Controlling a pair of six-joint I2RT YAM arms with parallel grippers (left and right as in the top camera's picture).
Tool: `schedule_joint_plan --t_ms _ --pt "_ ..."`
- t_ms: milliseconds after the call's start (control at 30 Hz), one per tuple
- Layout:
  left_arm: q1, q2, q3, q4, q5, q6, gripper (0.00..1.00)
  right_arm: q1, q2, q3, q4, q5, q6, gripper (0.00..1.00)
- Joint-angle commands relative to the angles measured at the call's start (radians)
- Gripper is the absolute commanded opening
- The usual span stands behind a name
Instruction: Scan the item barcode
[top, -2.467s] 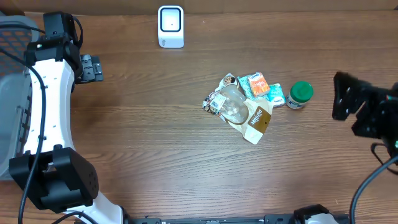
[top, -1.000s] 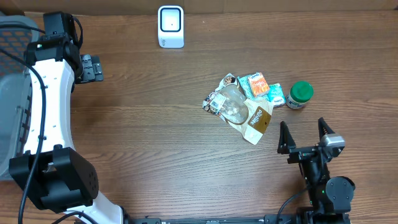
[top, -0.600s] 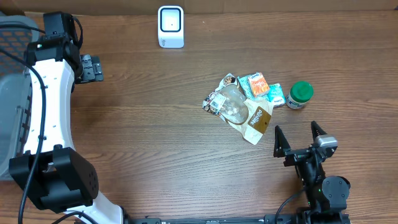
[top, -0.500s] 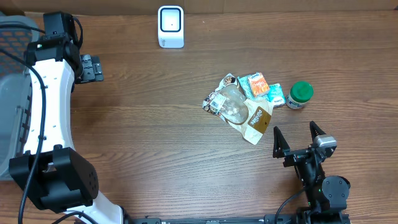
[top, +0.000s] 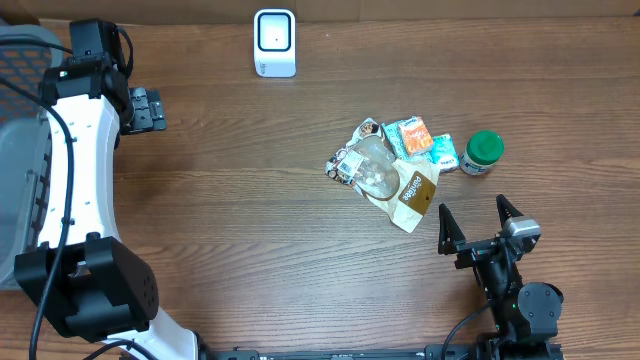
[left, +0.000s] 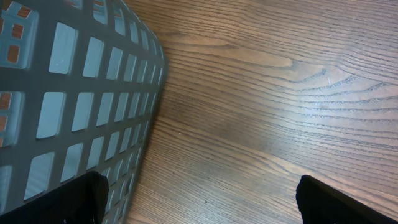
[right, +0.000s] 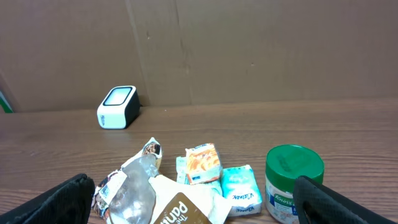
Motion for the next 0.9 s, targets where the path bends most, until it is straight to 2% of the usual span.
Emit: schedule_joint_plan --t_ms 0,600,867 --pt "0.006 0.003 0.011 0.003 -0.013 0.008 0.99 -0.002 -0.012 -0.011 0.006 -0.002 -0.002 1.0" --pt "0.005 -0.005 0.011 0.003 -0.01 0.008 0.99 -0.002 -0.012 -0.011 0.006 -0.002 -0.001 1.0" --pt "-0.076 -0.136 0.011 0.003 -0.009 0.008 1.0 -0.002 -0.012 -0.011 0.006 -0.002 -0.001 1.0"
